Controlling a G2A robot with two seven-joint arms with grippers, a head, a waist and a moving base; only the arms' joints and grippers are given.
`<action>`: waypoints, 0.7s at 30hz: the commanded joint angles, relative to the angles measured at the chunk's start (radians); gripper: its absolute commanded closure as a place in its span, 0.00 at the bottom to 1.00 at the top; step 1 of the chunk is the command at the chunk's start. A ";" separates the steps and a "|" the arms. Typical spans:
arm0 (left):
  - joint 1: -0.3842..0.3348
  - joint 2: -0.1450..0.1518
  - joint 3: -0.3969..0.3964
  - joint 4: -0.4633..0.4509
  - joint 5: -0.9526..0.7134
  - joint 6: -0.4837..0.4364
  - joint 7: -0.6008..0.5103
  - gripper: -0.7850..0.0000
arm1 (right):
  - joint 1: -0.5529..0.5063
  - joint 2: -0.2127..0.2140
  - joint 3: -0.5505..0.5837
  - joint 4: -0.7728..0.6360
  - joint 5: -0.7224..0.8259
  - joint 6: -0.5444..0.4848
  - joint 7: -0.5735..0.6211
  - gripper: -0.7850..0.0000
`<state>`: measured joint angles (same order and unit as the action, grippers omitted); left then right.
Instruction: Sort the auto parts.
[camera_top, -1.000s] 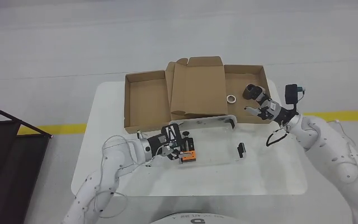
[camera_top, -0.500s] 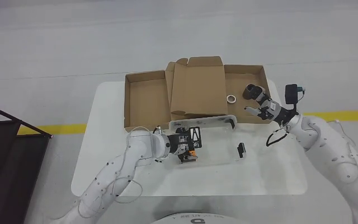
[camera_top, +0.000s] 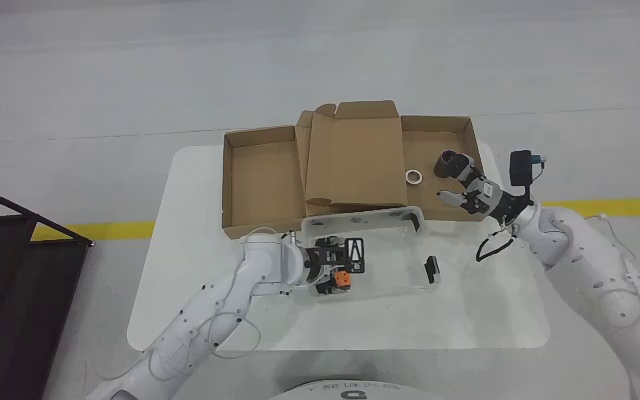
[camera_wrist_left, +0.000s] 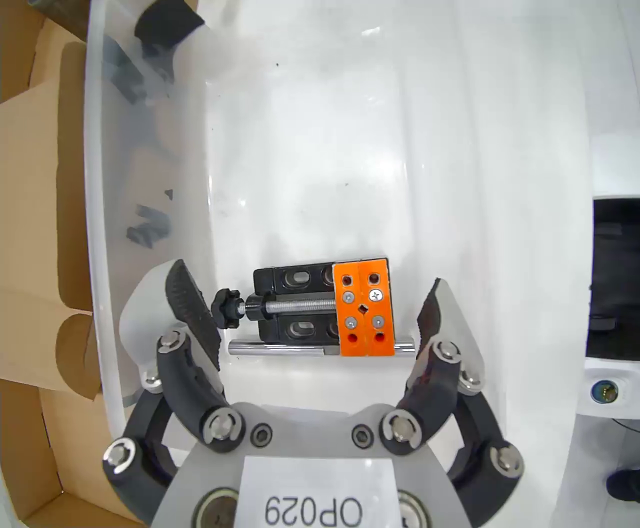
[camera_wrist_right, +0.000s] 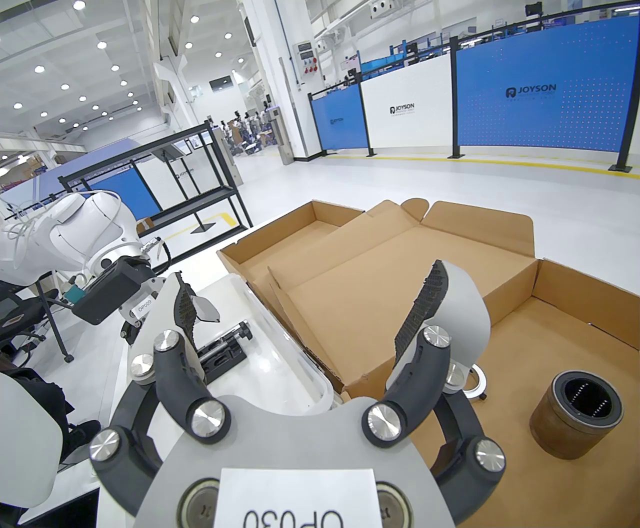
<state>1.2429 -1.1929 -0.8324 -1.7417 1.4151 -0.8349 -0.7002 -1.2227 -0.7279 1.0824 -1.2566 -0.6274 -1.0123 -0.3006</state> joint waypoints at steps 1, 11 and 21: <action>-0.005 0.000 0.004 0.005 -0.012 -0.005 -0.019 0.00 | 0.000 0.000 0.000 0.000 0.000 0.000 -0.001 0.00; -0.040 -0.008 0.053 0.045 -0.008 0.030 -0.073 0.00 | 0.000 0.000 0.000 0.000 0.000 0.000 -0.001 0.00; -0.079 -0.022 0.093 0.085 0.007 0.097 -0.065 0.00 | 0.000 0.000 0.000 0.000 0.000 0.000 -0.001 0.00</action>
<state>1.1660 -1.2144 -0.7404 -1.6564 1.4235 -0.7446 -0.7728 -1.2227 -0.7279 1.0824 -1.2566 -0.6274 -1.0123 -0.3006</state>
